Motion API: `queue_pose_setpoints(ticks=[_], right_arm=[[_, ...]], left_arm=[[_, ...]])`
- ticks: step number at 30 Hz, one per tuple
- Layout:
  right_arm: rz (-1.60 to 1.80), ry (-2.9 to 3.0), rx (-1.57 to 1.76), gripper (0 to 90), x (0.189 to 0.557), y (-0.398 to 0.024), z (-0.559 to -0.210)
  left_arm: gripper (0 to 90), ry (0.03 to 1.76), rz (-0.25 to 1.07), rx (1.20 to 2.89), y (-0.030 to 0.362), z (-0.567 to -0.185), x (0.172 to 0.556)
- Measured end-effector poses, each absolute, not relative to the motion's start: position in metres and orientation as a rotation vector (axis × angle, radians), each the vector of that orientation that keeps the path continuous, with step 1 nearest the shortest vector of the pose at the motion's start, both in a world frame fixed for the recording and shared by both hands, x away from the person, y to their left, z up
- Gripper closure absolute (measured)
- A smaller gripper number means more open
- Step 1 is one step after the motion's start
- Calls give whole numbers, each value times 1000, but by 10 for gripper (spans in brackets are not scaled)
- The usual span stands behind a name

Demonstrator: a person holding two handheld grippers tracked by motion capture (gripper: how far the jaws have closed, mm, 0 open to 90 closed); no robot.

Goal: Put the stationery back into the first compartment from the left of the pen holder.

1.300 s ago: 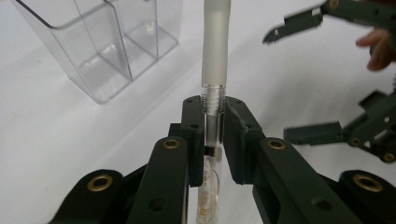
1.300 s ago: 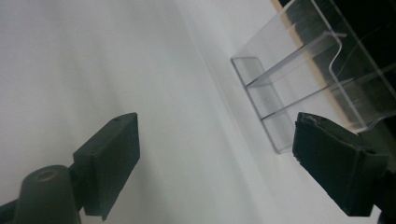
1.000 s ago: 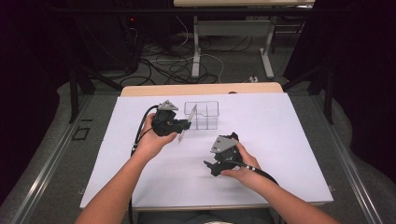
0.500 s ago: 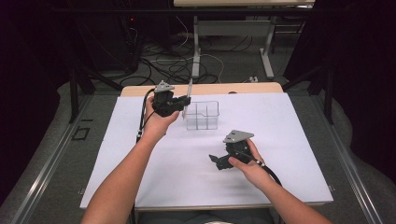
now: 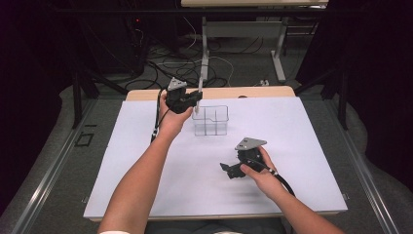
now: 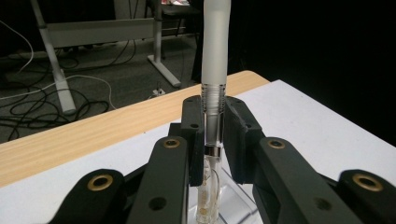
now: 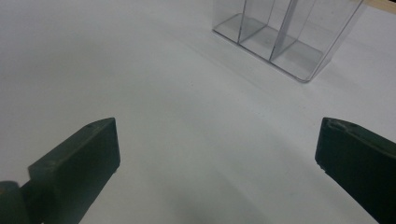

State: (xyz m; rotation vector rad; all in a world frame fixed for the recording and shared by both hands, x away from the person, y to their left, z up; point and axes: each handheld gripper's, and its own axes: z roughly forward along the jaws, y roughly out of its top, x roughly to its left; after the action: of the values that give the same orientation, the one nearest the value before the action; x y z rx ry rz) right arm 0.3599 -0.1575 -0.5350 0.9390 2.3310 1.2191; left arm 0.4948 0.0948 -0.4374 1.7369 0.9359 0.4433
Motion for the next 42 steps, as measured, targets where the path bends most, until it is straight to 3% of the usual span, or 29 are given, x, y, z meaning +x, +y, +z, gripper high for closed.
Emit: queue_pose_setpoints(ticks=[14,23,42], right_arm=[[1215,2344,933,0,358,-159,-536],[1210,2354,950,0,357,-161,-536],[1202,2319,959,0,360,-164,-536]], left_arm=[[795,1012,429,1805,86,-470,508],[784,1016,405,1861,88,-466,502],[363,926,385,1822,111,-442,457]])
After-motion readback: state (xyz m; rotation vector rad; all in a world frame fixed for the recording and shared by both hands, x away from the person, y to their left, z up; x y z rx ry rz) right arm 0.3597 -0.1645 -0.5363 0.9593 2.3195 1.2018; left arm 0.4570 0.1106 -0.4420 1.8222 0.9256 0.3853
